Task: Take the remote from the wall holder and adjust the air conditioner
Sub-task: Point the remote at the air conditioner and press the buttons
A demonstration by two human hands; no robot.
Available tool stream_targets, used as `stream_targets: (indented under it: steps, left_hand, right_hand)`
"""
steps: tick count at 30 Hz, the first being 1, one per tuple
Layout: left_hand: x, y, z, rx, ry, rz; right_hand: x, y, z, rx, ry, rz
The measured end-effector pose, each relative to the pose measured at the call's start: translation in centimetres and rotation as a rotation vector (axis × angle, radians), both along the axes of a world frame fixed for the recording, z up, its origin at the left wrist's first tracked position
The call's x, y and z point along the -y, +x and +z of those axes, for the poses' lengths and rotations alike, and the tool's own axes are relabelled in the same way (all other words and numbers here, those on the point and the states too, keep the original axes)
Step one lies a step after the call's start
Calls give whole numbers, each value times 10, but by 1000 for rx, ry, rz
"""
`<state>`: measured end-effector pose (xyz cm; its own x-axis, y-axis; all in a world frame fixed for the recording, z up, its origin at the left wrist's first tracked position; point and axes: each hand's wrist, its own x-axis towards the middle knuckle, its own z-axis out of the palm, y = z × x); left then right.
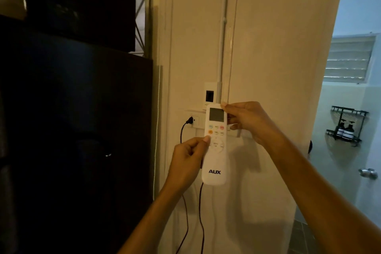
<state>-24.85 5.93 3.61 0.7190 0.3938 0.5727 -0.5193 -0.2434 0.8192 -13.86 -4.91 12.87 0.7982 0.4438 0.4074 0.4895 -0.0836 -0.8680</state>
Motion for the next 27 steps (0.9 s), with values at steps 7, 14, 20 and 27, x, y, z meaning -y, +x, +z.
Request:
stream_targets:
  steps: [7,14,20,27]
  left_hand:
    - [-39,-83,-8,21,8,86]
    - [-71,-173,-23,44,33,69]
    - [-86,-226,-23,74,-12,57]
    - [-88,-255,-5,130,-31,57]
  right_hand:
    - [-30,-117,-44,40,35,-17]
    - [-62,-223,-96,-13,97,-42]
    - [-78,-281,-103,-41,159,-21]
    - [-89,-313,-92,-34,281,-10]
